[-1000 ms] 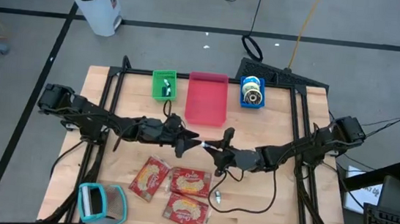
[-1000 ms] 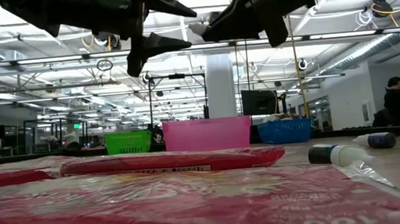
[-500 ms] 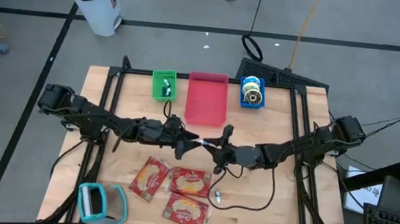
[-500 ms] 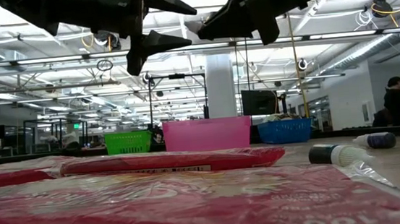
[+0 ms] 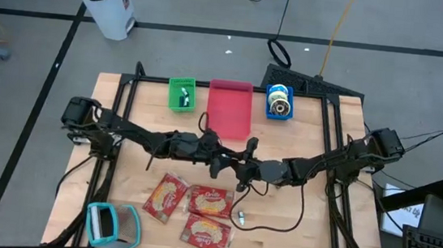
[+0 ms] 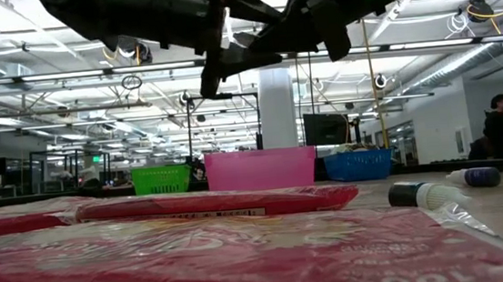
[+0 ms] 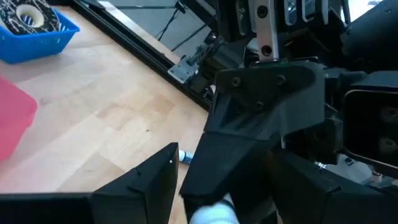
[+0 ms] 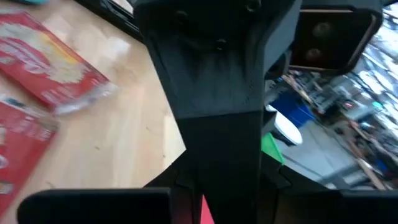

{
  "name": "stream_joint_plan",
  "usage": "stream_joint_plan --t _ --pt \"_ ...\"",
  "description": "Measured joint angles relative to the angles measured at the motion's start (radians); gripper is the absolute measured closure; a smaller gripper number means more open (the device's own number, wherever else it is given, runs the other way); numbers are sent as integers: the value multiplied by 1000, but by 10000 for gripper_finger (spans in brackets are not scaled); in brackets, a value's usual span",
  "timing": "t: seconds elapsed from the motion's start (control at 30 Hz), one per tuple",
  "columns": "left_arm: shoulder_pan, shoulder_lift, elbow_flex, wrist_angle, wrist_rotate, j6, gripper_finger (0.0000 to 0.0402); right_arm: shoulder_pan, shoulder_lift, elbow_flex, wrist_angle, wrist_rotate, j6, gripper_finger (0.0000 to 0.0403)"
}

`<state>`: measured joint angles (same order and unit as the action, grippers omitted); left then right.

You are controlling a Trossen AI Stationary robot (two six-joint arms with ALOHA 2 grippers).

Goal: Pick & Place Food Item
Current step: Put the bottom violet food coloring bottle into the green bin

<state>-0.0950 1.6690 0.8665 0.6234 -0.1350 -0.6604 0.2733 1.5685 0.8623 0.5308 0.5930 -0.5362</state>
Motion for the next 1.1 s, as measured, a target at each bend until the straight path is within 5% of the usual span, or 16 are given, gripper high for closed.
stream_joint_plan --t 0.27,0.6,0.87,1.1 --pt "12 -17 -1 -23 14 -2 185 10 0 0 -4 91 -37 339" --pt "25 -18 -2 -36 19 -2 305 14 0 0 -7 90 -35 331" --pt "101 -40 -2 -80 95 64 312 70 -2 0 -12 227 147 262" --pt "173 -121 -4 -255 55 119 331 126 -7 0 -89 250 234 232"
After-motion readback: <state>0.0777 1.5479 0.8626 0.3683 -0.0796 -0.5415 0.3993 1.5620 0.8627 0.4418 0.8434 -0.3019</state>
